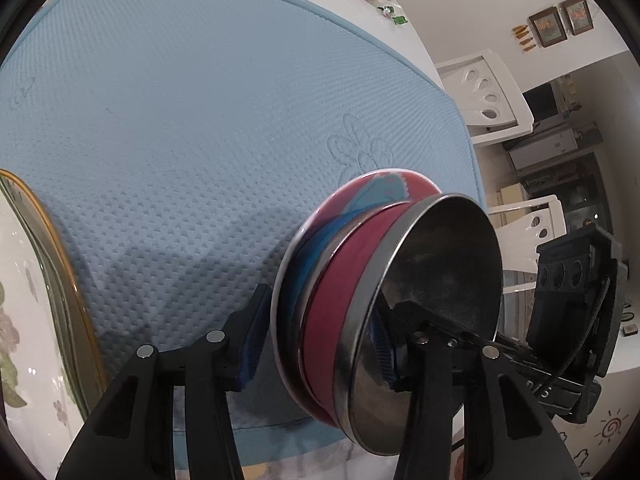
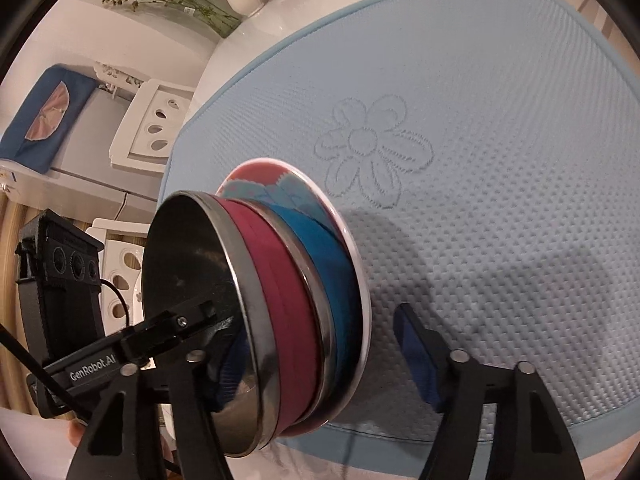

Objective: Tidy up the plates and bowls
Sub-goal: 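Reach the right gripper to the bowl stack rim beside the left gripper, then carry the nested bowl stack onto the floral plate stack with both grippers, then lower the bowl stack onto the plates and open both grippers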

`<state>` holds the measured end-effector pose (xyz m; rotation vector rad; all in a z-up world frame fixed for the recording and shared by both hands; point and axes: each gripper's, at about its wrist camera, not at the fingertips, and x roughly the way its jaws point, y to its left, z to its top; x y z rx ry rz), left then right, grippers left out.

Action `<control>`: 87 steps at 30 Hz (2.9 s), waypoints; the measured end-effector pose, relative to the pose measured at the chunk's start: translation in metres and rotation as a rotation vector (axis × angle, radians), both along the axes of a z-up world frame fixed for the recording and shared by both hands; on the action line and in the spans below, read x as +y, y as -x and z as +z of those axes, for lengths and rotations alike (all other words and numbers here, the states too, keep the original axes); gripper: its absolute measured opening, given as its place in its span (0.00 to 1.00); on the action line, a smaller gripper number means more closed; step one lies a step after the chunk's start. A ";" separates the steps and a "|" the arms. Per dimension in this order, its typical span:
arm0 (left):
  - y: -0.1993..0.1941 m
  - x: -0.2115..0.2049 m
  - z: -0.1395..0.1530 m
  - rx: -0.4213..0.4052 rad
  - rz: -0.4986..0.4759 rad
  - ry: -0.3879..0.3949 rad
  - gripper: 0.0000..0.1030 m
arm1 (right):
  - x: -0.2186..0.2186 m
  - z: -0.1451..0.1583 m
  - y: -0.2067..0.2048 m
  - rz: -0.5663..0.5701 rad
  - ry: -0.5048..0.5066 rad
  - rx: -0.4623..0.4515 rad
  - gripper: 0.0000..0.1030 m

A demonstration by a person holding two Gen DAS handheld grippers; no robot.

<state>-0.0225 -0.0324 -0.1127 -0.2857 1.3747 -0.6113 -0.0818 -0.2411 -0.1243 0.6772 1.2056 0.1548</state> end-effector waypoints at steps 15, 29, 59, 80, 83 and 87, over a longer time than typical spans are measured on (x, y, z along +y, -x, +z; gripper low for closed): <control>0.016 -0.007 0.025 -0.102 0.018 -0.037 0.41 | 0.011 0.016 0.002 0.091 0.137 -0.034 0.50; 0.028 0.084 0.118 -0.252 0.222 -0.030 0.42 | 0.063 0.107 -0.013 0.169 0.153 -0.170 0.50; 0.003 0.255 0.038 -0.095 0.187 -0.058 0.41 | 0.272 0.036 -0.050 0.183 0.209 0.024 0.50; 0.038 0.280 0.146 -0.470 0.246 -0.007 0.44 | 0.277 0.130 0.015 0.123 0.434 -0.273 0.57; 0.045 0.274 0.165 -0.538 0.252 -0.031 0.45 | 0.281 0.146 0.025 0.108 0.503 -0.317 0.58; 0.054 0.264 0.173 -0.605 0.281 -0.110 0.51 | 0.287 0.151 0.028 0.098 0.603 -0.301 0.68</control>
